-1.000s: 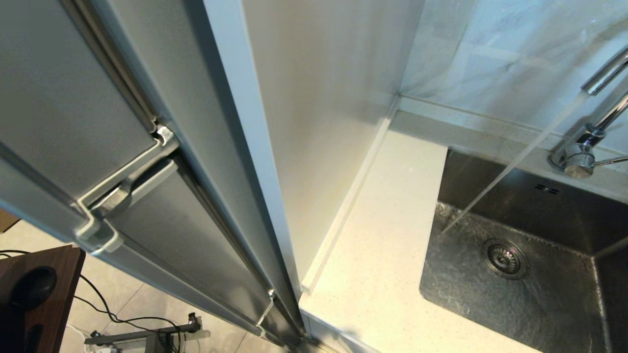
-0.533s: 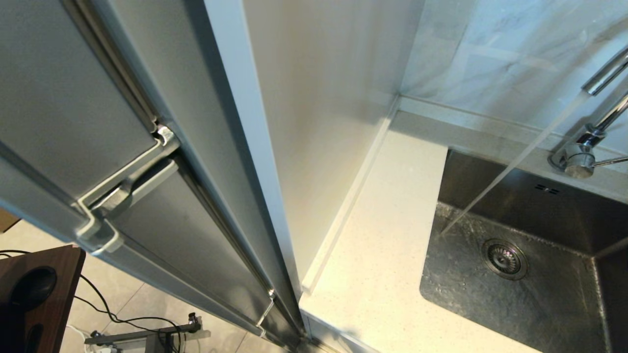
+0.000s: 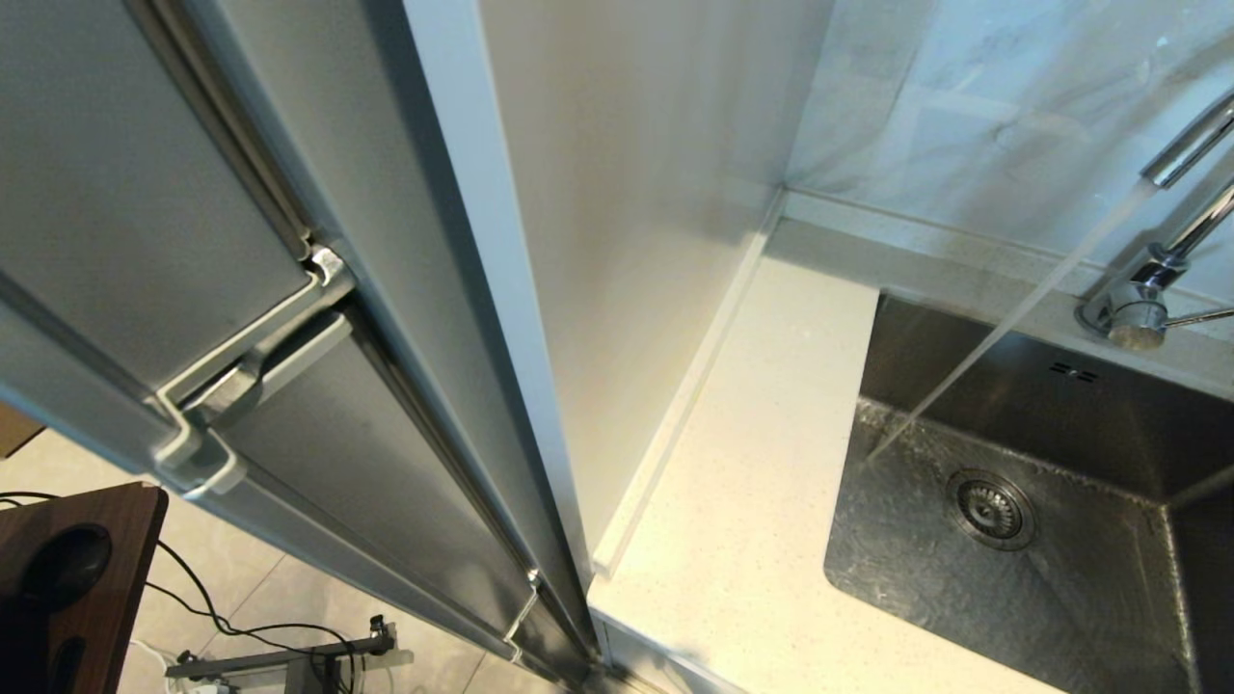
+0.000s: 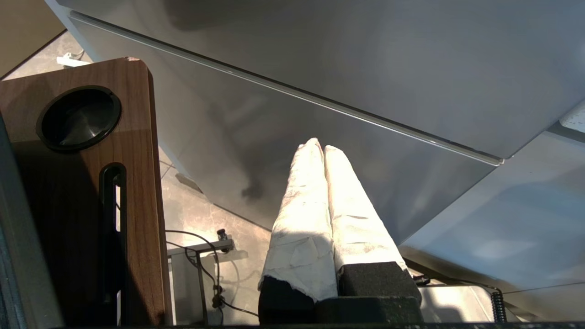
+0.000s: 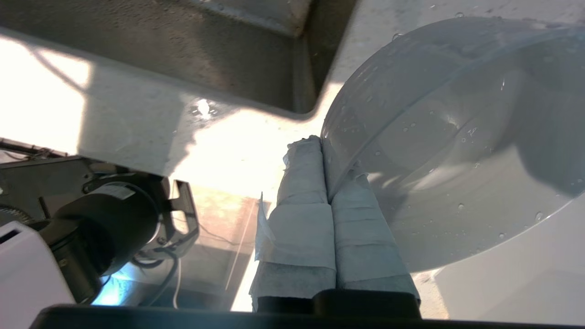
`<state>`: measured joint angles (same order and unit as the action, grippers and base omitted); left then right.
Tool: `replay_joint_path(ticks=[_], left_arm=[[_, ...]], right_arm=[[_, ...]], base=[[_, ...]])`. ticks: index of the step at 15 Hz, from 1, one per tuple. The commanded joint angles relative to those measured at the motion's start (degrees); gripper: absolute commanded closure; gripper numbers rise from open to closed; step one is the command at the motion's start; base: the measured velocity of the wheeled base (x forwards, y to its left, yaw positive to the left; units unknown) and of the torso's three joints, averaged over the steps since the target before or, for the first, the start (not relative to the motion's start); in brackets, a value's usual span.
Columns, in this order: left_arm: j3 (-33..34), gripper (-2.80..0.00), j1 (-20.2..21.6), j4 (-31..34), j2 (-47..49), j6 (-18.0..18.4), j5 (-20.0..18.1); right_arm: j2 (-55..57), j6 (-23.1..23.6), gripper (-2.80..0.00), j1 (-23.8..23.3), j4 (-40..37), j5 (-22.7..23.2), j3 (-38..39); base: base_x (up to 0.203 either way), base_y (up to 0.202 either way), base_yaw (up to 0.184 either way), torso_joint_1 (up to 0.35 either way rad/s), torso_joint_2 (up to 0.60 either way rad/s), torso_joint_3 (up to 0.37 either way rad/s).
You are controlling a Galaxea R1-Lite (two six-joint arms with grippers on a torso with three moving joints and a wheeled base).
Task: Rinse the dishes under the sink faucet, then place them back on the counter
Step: Place the bowl on the table
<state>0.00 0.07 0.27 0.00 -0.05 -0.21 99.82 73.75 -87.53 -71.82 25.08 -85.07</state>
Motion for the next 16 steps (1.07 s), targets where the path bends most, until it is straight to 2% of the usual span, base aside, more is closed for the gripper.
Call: replay_joint_path(ticks=[1, 6, 10, 16], left_arm=[[0.0, 0.0, 0.01, 0.0, 0.0, 0.05, 0.03], [0.0, 0.0, 0.01, 0.0, 0.0, -0.04, 0.03], [0.0, 0.0, 0.01, 0.0, 0.0, -0.04, 0.03], [0.0, 0.0, 0.01, 0.0, 0.0, 0.05, 0.03]], right_arm=[[-1.38, 0.7, 0.0, -0.18, -0.52, 0.15, 1.4], [1.28, 2.26, 0.0, -0.18, 0.18, -0.26, 3.71], [4.37, 2.19, 0.0, -1.06, 1.05, -4.94, 3.22], [6.68, 2.27, 0.0, -1.15, 2.65, -5.56, 3.59]], base=[[0.0, 0.0, 0.0, 0.0, 0.0, 0.0], [0.0, 0.0, 0.0, 0.0, 0.0, 0.0], [0.0, 0.0, 0.0, 0.0, 0.0, 0.0], [0.0, 0.0, 0.0, 0.0, 0.0, 0.0]])
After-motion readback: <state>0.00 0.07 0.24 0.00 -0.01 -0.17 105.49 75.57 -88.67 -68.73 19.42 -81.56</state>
